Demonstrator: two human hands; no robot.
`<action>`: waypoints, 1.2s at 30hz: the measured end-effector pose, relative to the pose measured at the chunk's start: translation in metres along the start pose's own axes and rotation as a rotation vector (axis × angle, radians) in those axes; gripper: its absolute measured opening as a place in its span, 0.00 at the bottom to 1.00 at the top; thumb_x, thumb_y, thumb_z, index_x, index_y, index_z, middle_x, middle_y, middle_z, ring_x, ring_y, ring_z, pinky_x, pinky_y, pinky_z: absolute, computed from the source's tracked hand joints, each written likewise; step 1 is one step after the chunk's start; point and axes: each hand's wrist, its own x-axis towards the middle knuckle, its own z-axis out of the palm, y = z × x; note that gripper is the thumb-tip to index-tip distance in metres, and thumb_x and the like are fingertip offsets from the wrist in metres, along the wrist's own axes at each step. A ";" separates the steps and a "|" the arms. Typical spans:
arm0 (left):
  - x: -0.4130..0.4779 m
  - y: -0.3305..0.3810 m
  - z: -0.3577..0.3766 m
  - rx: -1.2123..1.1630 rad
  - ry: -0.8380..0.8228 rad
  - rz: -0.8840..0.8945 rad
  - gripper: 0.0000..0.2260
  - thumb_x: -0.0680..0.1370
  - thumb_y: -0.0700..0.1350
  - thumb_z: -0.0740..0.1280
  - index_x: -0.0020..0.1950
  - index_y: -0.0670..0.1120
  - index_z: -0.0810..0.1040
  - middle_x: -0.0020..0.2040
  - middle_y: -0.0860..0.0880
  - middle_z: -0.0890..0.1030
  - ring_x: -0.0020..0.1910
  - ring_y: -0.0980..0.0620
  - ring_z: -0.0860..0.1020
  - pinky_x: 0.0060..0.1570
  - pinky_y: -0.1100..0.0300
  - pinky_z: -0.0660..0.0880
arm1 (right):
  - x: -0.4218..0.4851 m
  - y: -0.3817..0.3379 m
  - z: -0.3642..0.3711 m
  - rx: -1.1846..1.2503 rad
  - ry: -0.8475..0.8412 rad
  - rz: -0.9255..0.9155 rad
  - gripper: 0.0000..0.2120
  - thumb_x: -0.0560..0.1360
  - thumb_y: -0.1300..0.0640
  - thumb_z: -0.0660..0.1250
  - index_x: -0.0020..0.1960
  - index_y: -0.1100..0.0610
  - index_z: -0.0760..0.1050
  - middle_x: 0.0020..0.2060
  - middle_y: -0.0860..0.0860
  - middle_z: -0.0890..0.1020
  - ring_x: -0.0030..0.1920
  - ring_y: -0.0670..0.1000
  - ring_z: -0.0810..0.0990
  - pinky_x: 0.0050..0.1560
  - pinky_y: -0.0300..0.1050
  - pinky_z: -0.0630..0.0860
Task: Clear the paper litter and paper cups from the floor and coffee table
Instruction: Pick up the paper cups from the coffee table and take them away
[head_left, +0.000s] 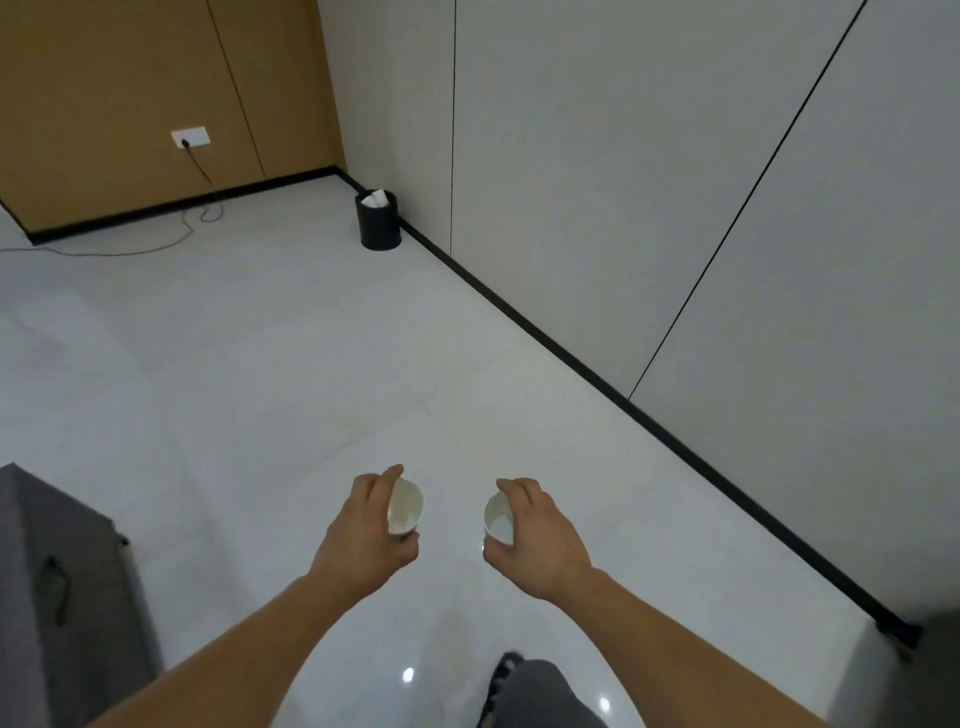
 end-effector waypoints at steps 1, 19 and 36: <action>0.025 0.002 0.002 0.000 -0.006 0.002 0.38 0.70 0.53 0.72 0.75 0.54 0.58 0.68 0.52 0.63 0.58 0.49 0.74 0.52 0.55 0.75 | 0.024 0.004 -0.005 0.008 -0.003 0.007 0.35 0.74 0.43 0.64 0.76 0.52 0.57 0.71 0.47 0.63 0.67 0.51 0.67 0.63 0.45 0.71; 0.442 0.037 -0.042 0.017 0.060 -0.093 0.36 0.70 0.53 0.72 0.75 0.52 0.59 0.69 0.52 0.62 0.61 0.49 0.72 0.57 0.53 0.75 | 0.459 0.032 -0.133 -0.096 -0.052 -0.168 0.35 0.74 0.44 0.64 0.76 0.52 0.58 0.71 0.48 0.64 0.67 0.52 0.67 0.62 0.47 0.72; 0.866 0.012 -0.133 0.065 0.090 0.005 0.36 0.71 0.54 0.71 0.75 0.52 0.58 0.68 0.53 0.64 0.60 0.50 0.72 0.55 0.58 0.73 | 0.883 -0.014 -0.218 -0.159 -0.020 -0.185 0.35 0.74 0.43 0.64 0.76 0.51 0.57 0.71 0.46 0.63 0.68 0.52 0.67 0.60 0.47 0.73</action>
